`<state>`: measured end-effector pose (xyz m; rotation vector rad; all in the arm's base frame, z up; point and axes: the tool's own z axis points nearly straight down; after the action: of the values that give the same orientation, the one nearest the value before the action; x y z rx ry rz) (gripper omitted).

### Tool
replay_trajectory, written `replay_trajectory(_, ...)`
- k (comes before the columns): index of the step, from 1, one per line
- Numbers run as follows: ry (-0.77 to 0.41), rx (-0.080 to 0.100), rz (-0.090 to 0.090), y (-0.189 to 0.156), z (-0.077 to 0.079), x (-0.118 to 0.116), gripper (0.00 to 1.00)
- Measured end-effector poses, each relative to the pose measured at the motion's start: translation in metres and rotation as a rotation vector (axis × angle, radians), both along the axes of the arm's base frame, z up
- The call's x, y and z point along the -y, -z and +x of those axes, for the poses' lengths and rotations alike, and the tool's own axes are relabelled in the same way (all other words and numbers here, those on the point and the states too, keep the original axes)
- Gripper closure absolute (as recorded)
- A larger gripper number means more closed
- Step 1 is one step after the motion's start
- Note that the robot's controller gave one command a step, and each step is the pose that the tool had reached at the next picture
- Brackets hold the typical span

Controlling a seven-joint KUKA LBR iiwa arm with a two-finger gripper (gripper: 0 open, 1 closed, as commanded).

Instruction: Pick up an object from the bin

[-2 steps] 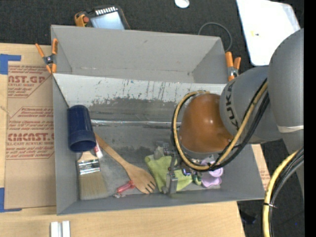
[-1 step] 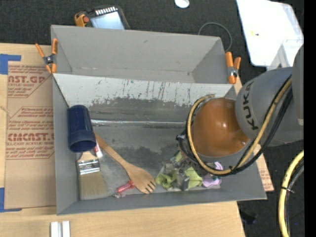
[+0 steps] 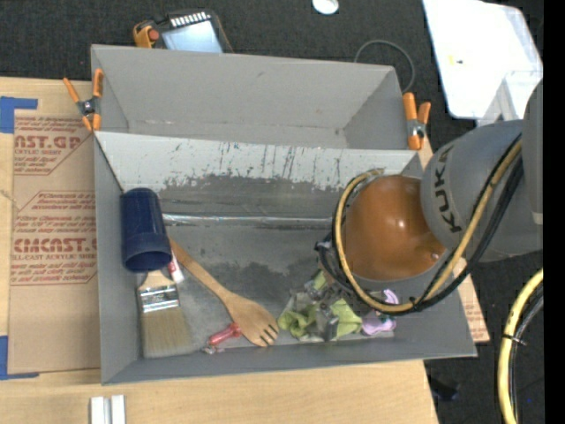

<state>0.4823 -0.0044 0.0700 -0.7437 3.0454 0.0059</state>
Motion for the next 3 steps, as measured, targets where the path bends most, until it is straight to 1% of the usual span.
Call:
replay_trajectory(1, 0.0, -0.004, 0.0, -0.011, -0.001, 0.0, 1.0)
replay_trajectory(2, 0.0, 0.0, 0.001, -0.027, 0.0, -0.001, 1.0)
replay_trajectory(3, 0.0, -0.002, 0.001, -0.043, -0.001, -0.001, 1.0)
